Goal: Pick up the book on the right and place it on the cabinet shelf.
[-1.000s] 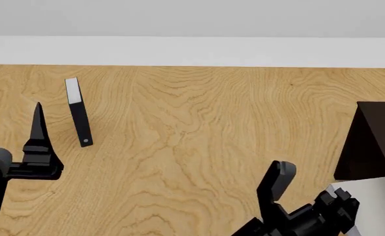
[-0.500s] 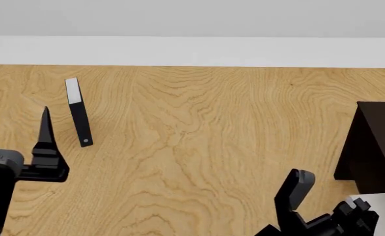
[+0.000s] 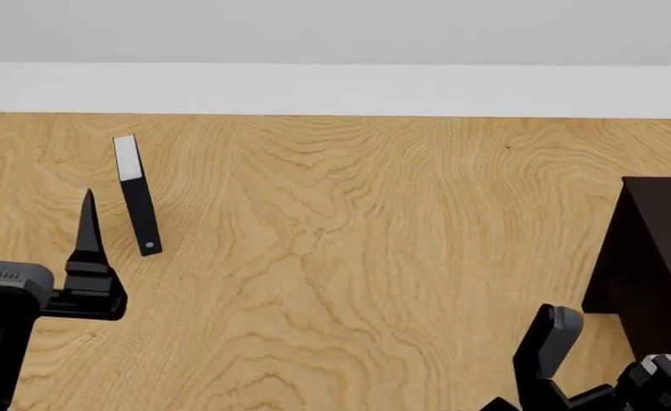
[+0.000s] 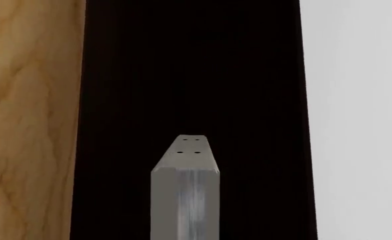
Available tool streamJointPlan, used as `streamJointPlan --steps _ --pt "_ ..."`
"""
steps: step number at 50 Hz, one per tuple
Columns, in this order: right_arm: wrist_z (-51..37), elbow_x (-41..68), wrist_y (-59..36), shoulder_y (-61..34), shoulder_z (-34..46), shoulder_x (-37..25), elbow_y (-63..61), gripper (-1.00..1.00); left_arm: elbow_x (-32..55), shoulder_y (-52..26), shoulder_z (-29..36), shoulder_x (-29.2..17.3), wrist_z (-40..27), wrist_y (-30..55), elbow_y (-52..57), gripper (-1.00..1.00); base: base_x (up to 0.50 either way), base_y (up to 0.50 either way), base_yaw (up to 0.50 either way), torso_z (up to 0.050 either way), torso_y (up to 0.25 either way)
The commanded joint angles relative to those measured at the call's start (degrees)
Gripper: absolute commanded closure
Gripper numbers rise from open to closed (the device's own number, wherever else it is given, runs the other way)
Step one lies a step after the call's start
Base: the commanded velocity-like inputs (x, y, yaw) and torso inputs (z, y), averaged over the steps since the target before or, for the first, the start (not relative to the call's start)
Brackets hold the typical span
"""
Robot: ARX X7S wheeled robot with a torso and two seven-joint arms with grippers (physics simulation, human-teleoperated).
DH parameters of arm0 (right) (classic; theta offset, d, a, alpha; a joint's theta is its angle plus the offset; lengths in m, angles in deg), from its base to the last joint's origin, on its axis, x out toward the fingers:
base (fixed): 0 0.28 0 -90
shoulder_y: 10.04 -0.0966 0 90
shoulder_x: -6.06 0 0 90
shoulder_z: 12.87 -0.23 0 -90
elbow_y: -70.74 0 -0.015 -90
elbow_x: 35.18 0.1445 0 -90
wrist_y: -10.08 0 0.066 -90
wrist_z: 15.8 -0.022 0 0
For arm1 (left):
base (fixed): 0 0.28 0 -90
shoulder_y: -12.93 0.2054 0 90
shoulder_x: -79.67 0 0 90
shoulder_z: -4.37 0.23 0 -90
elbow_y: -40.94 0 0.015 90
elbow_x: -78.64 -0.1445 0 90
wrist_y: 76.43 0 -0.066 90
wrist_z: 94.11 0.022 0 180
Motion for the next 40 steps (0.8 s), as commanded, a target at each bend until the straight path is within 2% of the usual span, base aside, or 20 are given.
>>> streamJointPlan --steps 1,15,21,22,25,40 --pt "-0.16 -5.2 -4.26 -0.08 5.95 -1.19 -0.01 1.0 -0.07 -0.11 0.31 -0.06 -0.1 -0.02 -0.22 -1.0 0.0 0.0 0.0 0.0 0.0" --pt "2.7 -5.42 -7.56 0.15 8.71 -1.52 -0.01 1.0 0.24 -0.14 0.35 -0.21 -0.19 -0.05 -0.3 -1.0 0.0 0.0 0.0 0.001 0.002" --pt "4.27 -5.11 -5.65 0.12 7.62 -1.0 -0.01 1.0 0.24 -0.2 0.5 -0.19 -0.17 -0.24 -0.53 -1.0 0.0 0.0 0.0 0.0 0.002" --pt "5.18 -5.28 -4.98 0.28 8.23 -0.81 -0.01 -1.0 0.38 -0.19 0.43 -0.23 -0.19 -0.14 -0.37 -1.0 0.0 0.0 0.0 0.0 0.0" --pt "6.34 -5.39 -1.95 0.45 9.47 -0.31 -0.01 -1.0 0.57 -0.17 0.23 -0.34 -0.29 -0.09 -0.15 -1.0 0.0 0.0 0.0 0.0 0.0" --pt "7.08 -5.28 1.15 0.44 12.69 1.25 -0.01 -1.0 0.7 -0.42 0.33 -0.28 -0.15 -1.14 -1.23 -1.0 0.0 0.0 0.0 0.001 0.001"
